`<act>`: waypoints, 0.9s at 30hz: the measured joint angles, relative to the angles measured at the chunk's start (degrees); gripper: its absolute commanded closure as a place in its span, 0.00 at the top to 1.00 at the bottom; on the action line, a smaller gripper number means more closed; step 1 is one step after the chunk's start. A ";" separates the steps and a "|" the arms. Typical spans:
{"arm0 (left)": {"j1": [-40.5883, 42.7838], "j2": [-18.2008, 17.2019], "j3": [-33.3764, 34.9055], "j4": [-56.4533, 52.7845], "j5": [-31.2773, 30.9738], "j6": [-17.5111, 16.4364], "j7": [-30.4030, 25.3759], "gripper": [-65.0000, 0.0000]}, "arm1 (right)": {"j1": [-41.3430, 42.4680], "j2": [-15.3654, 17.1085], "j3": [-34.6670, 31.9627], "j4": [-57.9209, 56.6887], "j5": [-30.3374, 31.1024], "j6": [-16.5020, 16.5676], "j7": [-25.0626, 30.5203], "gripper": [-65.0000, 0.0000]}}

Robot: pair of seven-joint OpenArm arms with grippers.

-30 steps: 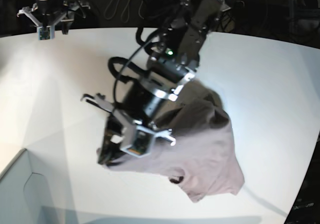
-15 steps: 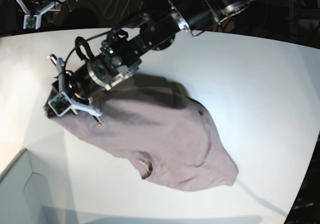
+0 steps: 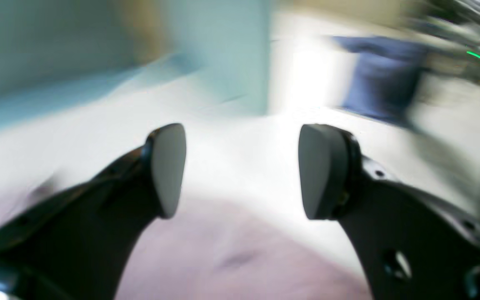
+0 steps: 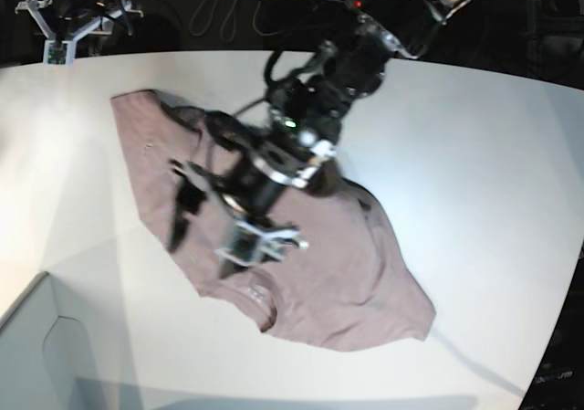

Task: Layout the t-shirt on the table in an organized manner, then fold the t-shirt properly
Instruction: 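Release the t-shirt and raise the left gripper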

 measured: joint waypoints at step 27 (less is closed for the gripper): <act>11.23 -5.57 -32.41 -17.14 -20.24 0.17 -1.60 0.62 | 4.44 1.49 0.00 0.00 -0.13 0.02 -0.24 0.43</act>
